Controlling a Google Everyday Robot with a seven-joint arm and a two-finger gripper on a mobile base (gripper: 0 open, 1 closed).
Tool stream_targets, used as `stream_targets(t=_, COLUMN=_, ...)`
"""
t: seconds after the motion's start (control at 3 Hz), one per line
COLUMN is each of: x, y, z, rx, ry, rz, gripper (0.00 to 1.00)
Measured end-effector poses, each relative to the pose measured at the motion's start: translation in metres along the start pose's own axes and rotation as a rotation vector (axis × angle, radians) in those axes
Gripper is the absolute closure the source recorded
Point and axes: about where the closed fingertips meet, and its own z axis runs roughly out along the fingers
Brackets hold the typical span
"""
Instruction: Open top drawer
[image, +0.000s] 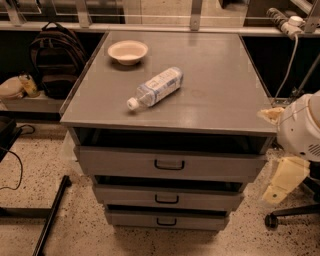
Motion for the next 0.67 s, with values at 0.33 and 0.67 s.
stream_targets(t=0.33, x=0.008, y=0.007, z=0.012, rx=0.007, ry=0.001, rz=-0.011, gripper=0.0)
stream_targets(t=0.67, x=0.014, y=0.014, z=0.024, rx=0.017, ry=-0.001, rz=-0.019, gripper=0.0)
